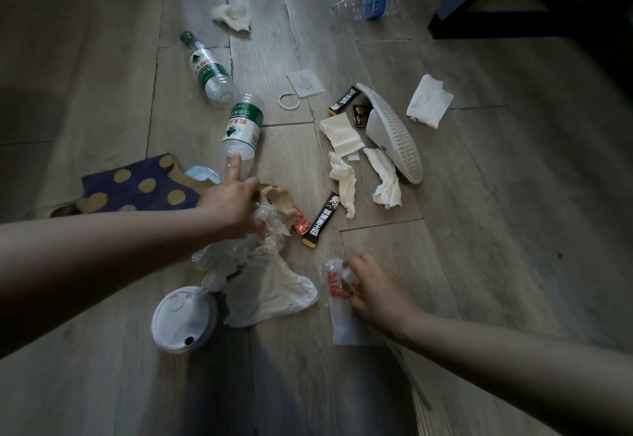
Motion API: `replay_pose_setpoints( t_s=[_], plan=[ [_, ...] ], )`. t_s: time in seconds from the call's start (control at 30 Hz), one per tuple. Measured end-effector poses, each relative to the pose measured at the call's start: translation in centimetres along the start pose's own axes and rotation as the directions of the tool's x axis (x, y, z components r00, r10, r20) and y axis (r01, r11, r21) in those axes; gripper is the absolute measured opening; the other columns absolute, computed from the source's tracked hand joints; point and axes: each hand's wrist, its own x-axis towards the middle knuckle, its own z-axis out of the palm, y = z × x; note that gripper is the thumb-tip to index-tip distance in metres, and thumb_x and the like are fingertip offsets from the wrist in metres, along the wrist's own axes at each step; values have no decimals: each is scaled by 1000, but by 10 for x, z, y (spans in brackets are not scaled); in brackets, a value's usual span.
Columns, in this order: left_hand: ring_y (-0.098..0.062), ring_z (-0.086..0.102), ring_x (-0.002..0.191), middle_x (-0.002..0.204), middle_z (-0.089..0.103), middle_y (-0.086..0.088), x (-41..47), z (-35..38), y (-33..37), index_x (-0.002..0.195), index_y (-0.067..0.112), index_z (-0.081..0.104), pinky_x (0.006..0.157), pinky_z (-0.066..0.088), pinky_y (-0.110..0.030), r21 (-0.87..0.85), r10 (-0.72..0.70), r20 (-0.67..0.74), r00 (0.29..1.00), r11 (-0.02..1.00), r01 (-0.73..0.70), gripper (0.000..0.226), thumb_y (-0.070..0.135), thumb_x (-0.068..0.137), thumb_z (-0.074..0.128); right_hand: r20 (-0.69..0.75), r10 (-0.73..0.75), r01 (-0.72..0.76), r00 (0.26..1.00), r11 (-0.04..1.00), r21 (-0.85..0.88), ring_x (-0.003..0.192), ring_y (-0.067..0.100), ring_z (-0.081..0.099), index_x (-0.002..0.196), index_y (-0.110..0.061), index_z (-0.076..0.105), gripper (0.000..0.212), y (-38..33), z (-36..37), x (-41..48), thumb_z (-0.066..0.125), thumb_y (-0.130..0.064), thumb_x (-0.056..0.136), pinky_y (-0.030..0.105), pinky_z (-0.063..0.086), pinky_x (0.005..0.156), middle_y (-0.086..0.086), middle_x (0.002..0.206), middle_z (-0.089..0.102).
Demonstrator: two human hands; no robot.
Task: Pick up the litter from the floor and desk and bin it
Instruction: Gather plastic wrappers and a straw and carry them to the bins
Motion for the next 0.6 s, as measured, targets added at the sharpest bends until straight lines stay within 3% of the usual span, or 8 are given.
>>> replay_pose_setpoints(
  t_s=[0.13,0.27,0.37,0.43,0.5,0.53,0.6],
  plan=[
    [-39,59,103,159,-16,-9,-3,-3,-3,110,20,47,75,53,-40,-14,-2,3,1000,1000,2,52,43,74,75,3,44,-44,999,997,64,109,17,55,126,-25,48,48,0,-4,4,69,-22,83,39,52,90,-4,126,51],
    [-37,58,106,160,-8,-10,-11,-7,-5,107,18,47,74,49,-37,-47,37,-16,999,998,-37,48,42,76,74,-68,61,-56,996,996,72,101,16,58,120,-29,50,45,-1,-6,11,68,-16,82,39,54,85,-3,118,58],
    [-35,56,111,160,0,-10,-21,-11,-10,101,18,46,75,46,-34,-96,73,-27,997,993,-75,45,41,76,74,-129,28,-10,991,991,134,100,11,57,120,-33,48,48,-7,-9,14,68,-14,80,36,56,82,-9,114,55],
    [-32,55,113,157,15,-9,-28,-15,-16,102,18,47,73,47,-34,-113,84,-25,996,990,-87,45,42,76,74,-149,-31,54,988,988,147,98,9,58,119,-38,46,50,-15,-8,14,68,-14,80,33,56,79,-15,110,52],
    [-26,57,101,131,46,-5,-37,-18,-25,99,20,48,64,43,-31,-157,100,-47,994,982,-107,44,44,74,74,-164,-89,115,982,982,152,94,7,58,118,-41,45,51,-26,-6,14,66,-13,80,30,55,75,-17,107,51],
    [-22,57,94,116,54,-2,-43,-19,-30,100,22,49,61,42,-30,-189,94,-57,994,976,-103,44,44,72,74,-176,-117,145,977,977,154,92,6,58,117,-40,46,50,-31,-4,14,66,-13,79,27,53,72,-17,106,52],
    [-19,58,89,105,59,3,-55,-20,-42,109,25,52,65,48,-33,-226,51,-49,998,972,-60,49,45,71,74,-183,-170,200,968,966,161,91,5,58,116,-38,48,46,-43,2,16,66,-14,81,22,50,71,-16,109,55]
  ],
)
